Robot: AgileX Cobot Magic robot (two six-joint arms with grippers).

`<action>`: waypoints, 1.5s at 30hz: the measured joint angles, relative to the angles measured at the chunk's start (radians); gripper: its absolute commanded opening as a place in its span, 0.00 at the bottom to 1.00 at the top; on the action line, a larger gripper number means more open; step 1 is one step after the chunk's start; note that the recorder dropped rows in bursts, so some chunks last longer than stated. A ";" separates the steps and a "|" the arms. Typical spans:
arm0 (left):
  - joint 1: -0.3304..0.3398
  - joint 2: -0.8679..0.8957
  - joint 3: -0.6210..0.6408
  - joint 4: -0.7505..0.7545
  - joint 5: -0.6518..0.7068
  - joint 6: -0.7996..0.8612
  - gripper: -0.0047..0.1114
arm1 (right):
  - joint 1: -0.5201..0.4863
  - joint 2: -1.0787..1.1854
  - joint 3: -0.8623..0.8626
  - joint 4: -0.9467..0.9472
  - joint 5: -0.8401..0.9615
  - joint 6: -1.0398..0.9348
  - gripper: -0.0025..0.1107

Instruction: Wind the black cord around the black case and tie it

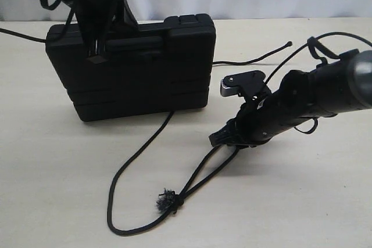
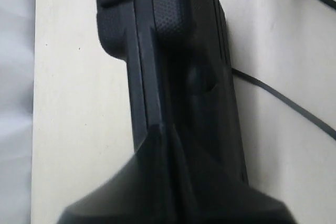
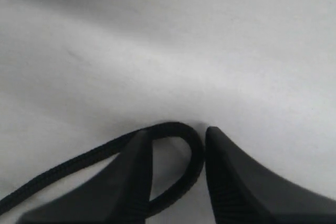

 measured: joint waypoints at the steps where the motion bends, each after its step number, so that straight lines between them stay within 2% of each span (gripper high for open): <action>1: 0.000 0.002 0.000 -0.002 0.000 0.000 0.04 | 0.000 -0.006 0.000 -0.010 0.004 0.000 0.39; 10: 0.000 0.020 -0.010 -0.051 0.000 0.002 0.04 | -0.067 -0.230 0.000 -0.041 0.046 0.000 0.53; 14: 0.000 0.043 -0.019 -0.070 -0.002 0.002 0.04 | -0.092 -0.372 0.000 -0.045 0.061 -0.014 0.53; 19: 0.000 0.053 -0.021 -0.072 -0.002 0.002 0.04 | -0.079 -0.507 -0.057 -0.043 0.089 -0.078 0.53; 27: 0.000 0.055 -0.023 -0.076 0.013 0.006 0.04 | -0.060 -0.505 -0.223 -0.041 0.168 -0.144 0.53; 29: 0.000 0.055 -0.023 -0.076 0.013 0.006 0.04 | -0.034 -0.493 -0.234 -0.041 0.139 -0.233 0.55; 36: 0.000 0.055 -0.023 -0.076 0.013 0.006 0.04 | 0.119 -0.418 -0.238 -0.048 0.021 -0.666 0.72; 40: 0.000 0.055 -0.023 -0.076 0.013 0.006 0.04 | 0.166 -0.395 -0.238 -0.107 0.013 -0.777 0.75; 45: 0.000 0.055 -0.023 -0.074 0.017 0.006 0.04 | 0.173 -0.356 -0.238 -0.139 0.004 -0.827 0.74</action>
